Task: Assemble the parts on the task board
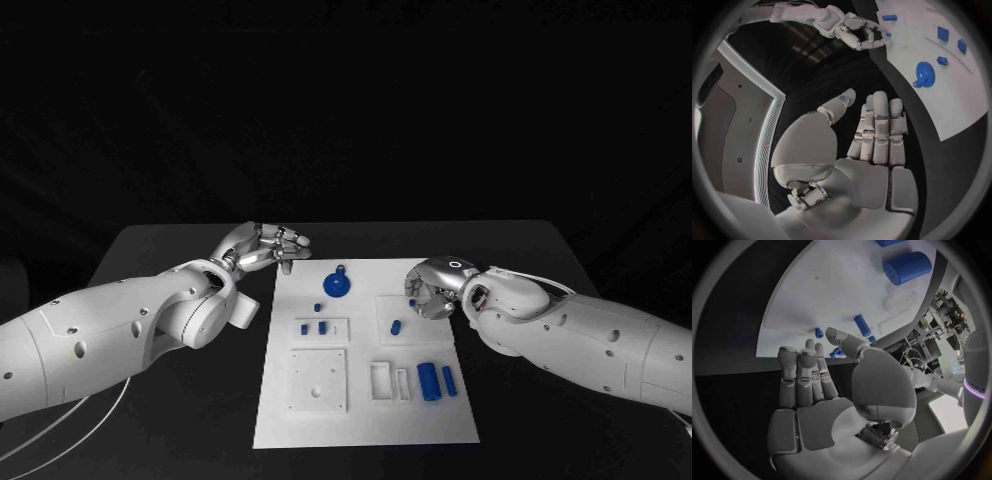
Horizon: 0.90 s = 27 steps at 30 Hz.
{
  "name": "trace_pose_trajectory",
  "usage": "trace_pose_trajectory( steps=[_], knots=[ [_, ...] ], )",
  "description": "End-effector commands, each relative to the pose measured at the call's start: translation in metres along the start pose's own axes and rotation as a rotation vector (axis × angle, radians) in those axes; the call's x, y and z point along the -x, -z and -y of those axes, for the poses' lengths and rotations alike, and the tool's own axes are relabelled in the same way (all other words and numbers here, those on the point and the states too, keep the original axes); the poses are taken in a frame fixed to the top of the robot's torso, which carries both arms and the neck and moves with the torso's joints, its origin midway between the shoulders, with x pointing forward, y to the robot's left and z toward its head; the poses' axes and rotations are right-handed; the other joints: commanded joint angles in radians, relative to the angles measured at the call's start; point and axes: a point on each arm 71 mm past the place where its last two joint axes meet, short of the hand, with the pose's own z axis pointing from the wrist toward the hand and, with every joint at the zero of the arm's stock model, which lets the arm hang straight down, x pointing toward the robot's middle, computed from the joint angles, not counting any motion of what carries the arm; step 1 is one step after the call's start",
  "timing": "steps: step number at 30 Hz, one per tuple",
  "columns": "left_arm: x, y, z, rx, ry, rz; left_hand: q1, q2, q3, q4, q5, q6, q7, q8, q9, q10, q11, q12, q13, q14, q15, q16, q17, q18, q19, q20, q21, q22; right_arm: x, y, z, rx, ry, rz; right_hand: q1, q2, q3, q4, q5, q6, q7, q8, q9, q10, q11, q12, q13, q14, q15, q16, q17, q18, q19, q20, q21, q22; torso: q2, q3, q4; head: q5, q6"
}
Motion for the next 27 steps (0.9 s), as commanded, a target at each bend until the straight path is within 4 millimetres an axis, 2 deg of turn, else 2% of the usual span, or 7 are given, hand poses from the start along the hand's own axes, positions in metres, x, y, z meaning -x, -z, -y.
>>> trace_pose_trajectory(
  steps=[1,11,13,16,27],
  knots=[
    [-0.002,-0.001,0.003,-0.017,0.021,-0.010,-0.011,-0.003,-0.006,-0.002,-0.002,-0.007,-0.002,0.003,0.000,-0.005,0.003,-0.002,0.002,0.003,0.001,-0.007,0.000,0.027,-0.001,-0.002,-0.004,-0.001,-0.004,-0.001,0.000,-0.009,0.041,-0.014,0.000,-0.008,0.010,0.001,-0.007,0.001,-0.002,-0.003,-0.002,0.008,0.000,-0.006,-0.003,0.007,0.000,0.007,-0.001,0.069,0.008,0.002,-0.006,0.001,0.000,0.0003,0.0005,0.002,-0.002],
    [-0.001,-0.001,0.002,-0.013,0.025,-0.009,-0.013,-0.001,-0.007,0.000,-0.002,-0.010,0.000,0.002,0.000,-0.005,0.002,-0.002,0.002,0.007,0.001,-0.009,0.001,0.027,0.001,-0.003,-0.005,-0.001,-0.011,-0.001,-0.002,0.000,0.053,-0.033,0.007,-0.002,0.038,0.013,-0.029,0.013,-0.006,0.001,-0.002,0.031,-0.005,-0.013,-0.009,0.008,-0.005,0.008,-0.003,0.069,0.012,0.001,-0.008,0.004,-0.001,0.0002,-0.0013,0.004,-0.008],
    [-0.001,-0.001,0.002,-0.013,0.025,-0.010,-0.013,-0.001,-0.008,0.000,-0.002,-0.013,0.001,0.001,0.000,-0.008,0.003,-0.003,0.002,0.010,0.001,-0.009,0.003,0.027,0.003,-0.003,-0.006,-0.001,-0.012,-0.002,-0.002,0.000,0.057,-0.033,0.017,0.013,0.063,0.022,-0.065,0.041,-0.018,0.015,0.003,0.057,-0.012,-0.006,-0.005,0.012,-0.012,0.014,-0.002,0.069,0.016,0.000,-0.005,0.007,-0.001,0.0002,-0.0015,0.004,-0.008],
    [-0.002,-0.001,0.002,-0.012,0.026,-0.013,-0.013,-0.001,-0.008,0.001,-0.002,-0.014,0.002,0.001,-0.001,-0.009,0.003,-0.003,0.002,0.014,0.000,-0.009,0.004,0.027,0.006,-0.004,-0.006,0.000,-0.013,-0.003,-0.003,-0.004,0.062,-0.033,0.016,0.018,0.082,0.026,-0.079,0.064,-0.028,0.023,0.005,0.077,-0.019,-0.004,-0.003,0.015,-0.018,0.021,0.002,0.069,0.020,-0.003,0.003,0.015,-0.001,0.0003,-0.0012,0.004,-0.009],
    [-0.002,-0.001,0.002,-0.011,0.027,-0.012,-0.012,0.001,-0.009,0.001,-0.002,-0.016,0.002,0.002,-0.001,-0.010,0.001,-0.003,0.003,0.027,-0.002,-0.007,0.011,0.028,0.016,-0.007,-0.004,0.002,-0.019,-0.006,-0.009,-0.025,0.103,-0.031,0.009,0.028,0.102,0.027,-0.103,0.089,-0.037,0.030,0.005,0.108,-0.029,-0.005,0.004,0.012,-0.029,0.026,0.003,0.069,0.018,-0.012,0.008,0.025,0.000,0.0006,-0.0008,0.003,-0.012]
  ],
)
